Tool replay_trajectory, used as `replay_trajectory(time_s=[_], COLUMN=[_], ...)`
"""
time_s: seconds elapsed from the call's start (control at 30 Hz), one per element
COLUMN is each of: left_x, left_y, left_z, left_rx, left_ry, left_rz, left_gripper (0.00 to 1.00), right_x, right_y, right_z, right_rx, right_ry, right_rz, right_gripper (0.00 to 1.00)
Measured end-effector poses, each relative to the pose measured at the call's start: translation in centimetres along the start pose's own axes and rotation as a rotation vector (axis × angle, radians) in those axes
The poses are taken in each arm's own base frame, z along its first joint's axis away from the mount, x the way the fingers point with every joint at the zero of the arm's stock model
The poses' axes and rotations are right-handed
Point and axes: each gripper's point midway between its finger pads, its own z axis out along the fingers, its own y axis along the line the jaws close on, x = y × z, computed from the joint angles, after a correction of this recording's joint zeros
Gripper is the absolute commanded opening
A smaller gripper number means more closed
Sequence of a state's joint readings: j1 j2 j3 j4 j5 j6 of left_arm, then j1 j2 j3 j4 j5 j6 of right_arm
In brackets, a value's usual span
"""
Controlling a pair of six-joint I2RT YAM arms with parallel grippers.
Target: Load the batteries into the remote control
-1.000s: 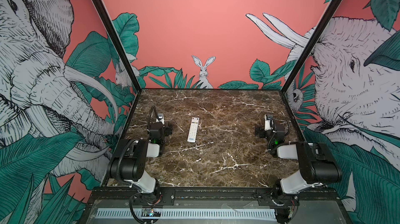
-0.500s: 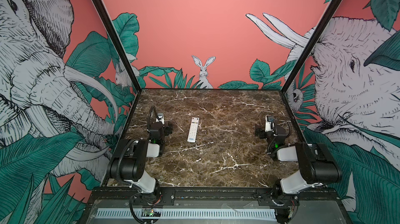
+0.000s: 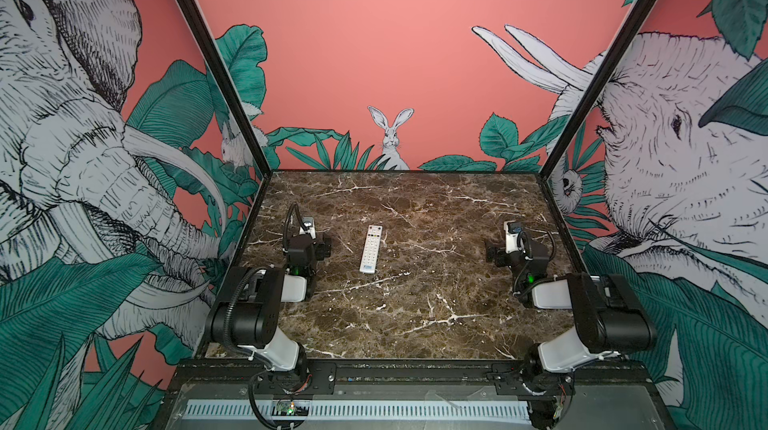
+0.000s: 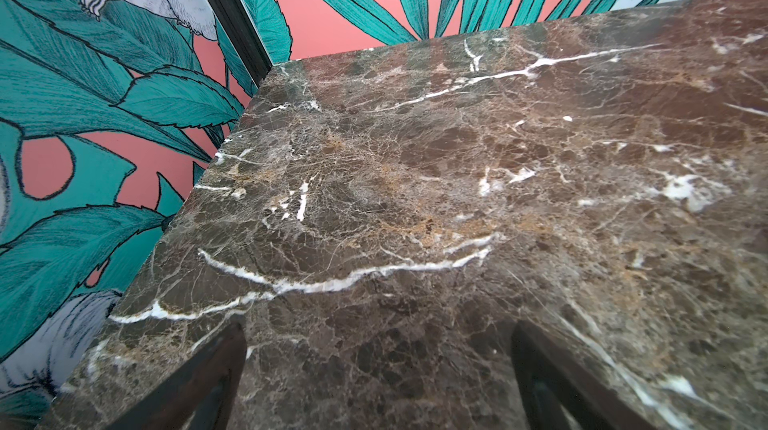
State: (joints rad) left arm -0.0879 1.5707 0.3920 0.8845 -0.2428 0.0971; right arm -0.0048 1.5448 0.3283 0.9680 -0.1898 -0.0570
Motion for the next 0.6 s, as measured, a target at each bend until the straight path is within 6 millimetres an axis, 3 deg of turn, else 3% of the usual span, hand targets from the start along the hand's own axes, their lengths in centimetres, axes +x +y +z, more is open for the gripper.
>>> replay_trajectory(time_s=[0.6], left_x=[-0.01], left_y=[0.00], left_z=[0.00], left_rx=[0.000], left_ry=[0.000], left_rz=[0.000], left_gripper=[1.00], right_x=[-0.03], right_y=[0.21], right_z=[0.00], right_rx=[-0.012], right_ry=[-0.002], right_rz=[-0.003], right_gripper=[0.99])
